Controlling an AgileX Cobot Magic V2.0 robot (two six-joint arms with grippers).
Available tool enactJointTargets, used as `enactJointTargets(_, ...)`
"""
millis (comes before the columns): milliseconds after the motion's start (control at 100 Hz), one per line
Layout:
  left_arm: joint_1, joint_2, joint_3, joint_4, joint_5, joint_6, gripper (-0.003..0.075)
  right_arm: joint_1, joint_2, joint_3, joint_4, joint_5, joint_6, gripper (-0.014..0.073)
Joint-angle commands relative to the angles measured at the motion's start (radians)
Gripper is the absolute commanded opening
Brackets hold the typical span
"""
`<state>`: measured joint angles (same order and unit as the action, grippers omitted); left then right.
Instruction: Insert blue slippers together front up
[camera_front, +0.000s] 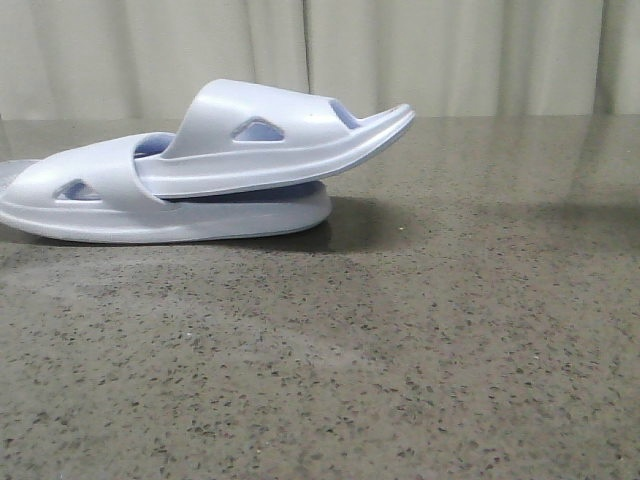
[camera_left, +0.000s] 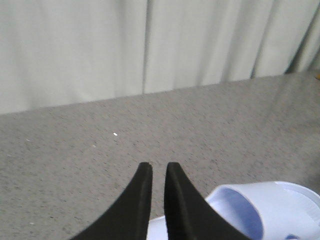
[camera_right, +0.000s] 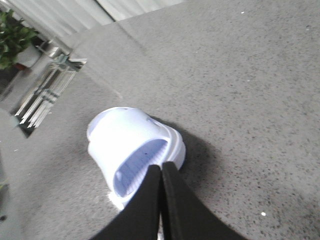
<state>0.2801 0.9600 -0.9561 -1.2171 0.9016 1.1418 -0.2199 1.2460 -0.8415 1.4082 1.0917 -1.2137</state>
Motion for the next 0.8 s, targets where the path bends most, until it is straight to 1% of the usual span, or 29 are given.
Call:
enactJointTargets(0,-0.012,-0.067,0.008,-0.034,-0.126,0.003,0.0015,0.031,-0.094,0.027,0.074,-0.091,-0.004,-0.0089)
enactJointTargets(100,-0.062,-0.109,0.070,0.022,-0.222,0.003,0.0015,0.091,-0.190,0.089,0.074,-0.256,-0.004,-0.0089)
enactJointTargets(220,-0.151,-0.141,0.156,0.122,-0.333,0.003,0.0015,0.174,-0.309,0.152,0.074,-0.470,-0.004,-0.0089)
enactJointTargets(290,-0.191,-0.164,0.205,0.145,-0.366,0.003,0.0015,0.213,-0.364,0.194,0.065,-0.548,-0.004,-0.0089)
enactJointTargets(370,-0.220,-0.194,0.265,0.116,-0.387,0.007,0.0015,0.250,-0.410,0.248,0.052,-0.592,-0.004,-0.0089)
enactJointTargets(440,-0.233,-0.223,0.320,0.007,-0.406,0.064,0.0015,0.275,-0.450,0.306,0.052,-0.623,-0.006,-0.0089)
enactJointTargets(560,-0.233,-0.273,0.425,-0.290,-0.406,0.278,0.0015,0.301,-0.527,0.420,0.052,-0.682,-0.016,-0.0089)
enactJointTargets(630,-0.233,-0.300,0.490,-0.410,-0.406,0.376,0.0015,0.306,-0.581,0.488,0.056,-0.708,-0.015,-0.0089)
enactJointTargets(700,-0.233,-0.321,0.553,-0.512,-0.406,0.457,0.0015,0.306,-0.638,0.550,0.102,-0.735,-0.017,-0.0089)
enactJointTargets(790,-0.233,-0.341,0.625,-0.620,-0.401,0.558,0.0015,0.306,-0.711,0.606,0.123,-0.756,-0.019,-0.0089)
